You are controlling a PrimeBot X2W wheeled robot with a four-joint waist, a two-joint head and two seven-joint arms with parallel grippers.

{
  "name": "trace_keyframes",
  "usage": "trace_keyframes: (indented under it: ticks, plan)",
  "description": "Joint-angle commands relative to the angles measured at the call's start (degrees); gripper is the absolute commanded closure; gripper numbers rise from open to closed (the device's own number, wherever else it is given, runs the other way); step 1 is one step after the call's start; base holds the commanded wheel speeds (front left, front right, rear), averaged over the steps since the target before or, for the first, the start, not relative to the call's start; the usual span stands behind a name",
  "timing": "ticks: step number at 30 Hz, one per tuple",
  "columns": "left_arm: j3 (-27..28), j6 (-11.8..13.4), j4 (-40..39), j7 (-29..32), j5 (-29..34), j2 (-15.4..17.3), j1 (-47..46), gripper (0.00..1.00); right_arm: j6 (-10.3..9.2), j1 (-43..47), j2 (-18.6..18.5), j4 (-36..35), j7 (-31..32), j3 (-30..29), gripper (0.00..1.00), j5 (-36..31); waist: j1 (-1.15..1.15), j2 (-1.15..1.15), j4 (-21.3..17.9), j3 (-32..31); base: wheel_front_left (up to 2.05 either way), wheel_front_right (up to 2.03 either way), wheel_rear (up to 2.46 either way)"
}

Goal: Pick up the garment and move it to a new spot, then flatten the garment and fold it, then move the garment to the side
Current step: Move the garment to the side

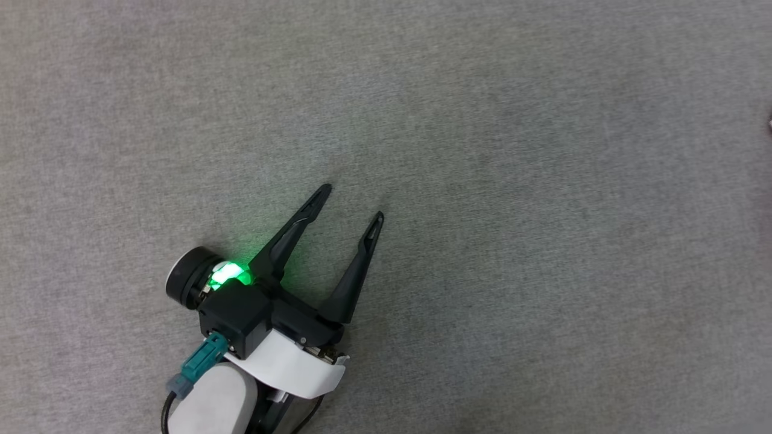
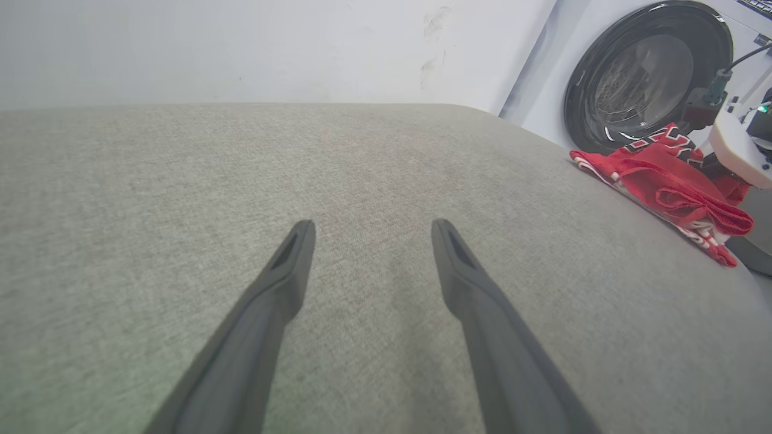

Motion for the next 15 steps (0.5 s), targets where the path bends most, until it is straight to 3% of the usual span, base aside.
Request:
trace_keyframes:
  ticks: [1, 9, 10, 11, 15]
  plan:
    - [0.1, 0.0, 0.2, -0.1, 0.1, 0.5, -0.6, 0.0, -0.08, -1.4, 0.9, 1.9, -1.3, -1.4, 1.0, -1.1, -0.01, 0.0, 0.8, 0.7, 0.0, 0.0, 0.0]
    - [0.4, 0.0, 0.4, -0.1, 0.0, 0.5, -0.6, 0.0, -0.08, -3.5, 3.4, 6.8, -4.4, -5.7, 1.0, -4.7, -0.01, 0.0, 1.8, 0.7, 0.0, 0.0, 0.0]
    - [0.4, 0.0, 0.5, -0.1, -0.1, 0.3, -0.6, 0.0, -0.08, -3.7, 3.8, 7.0, -4.8, -6.1, 0.59, -5.1, -0.01, 0.0, 1.9, 0.4, 0.0, 0.0, 0.0]
    - [0.5, 0.0, 0.7, -0.1, -0.2, 0.2, -0.5, 0.0, -0.08, -3.9, 4.2, 7.3, -4.9, -6.5, 0.0, -5.5, -0.01, 0.0, 2.0, 0.0, 0.0, 0.0, 0.0]
    - [1.0, 0.0, 1.1, -0.1, -0.5, -1.0, 0.3, 0.0, -0.08, -4.7, 5.0, 6.2, -5.7, -6.6, 0.0, -7.5, -0.01, 0.0, 2.3, -2.7, 0.0, 0.0, 0.0]
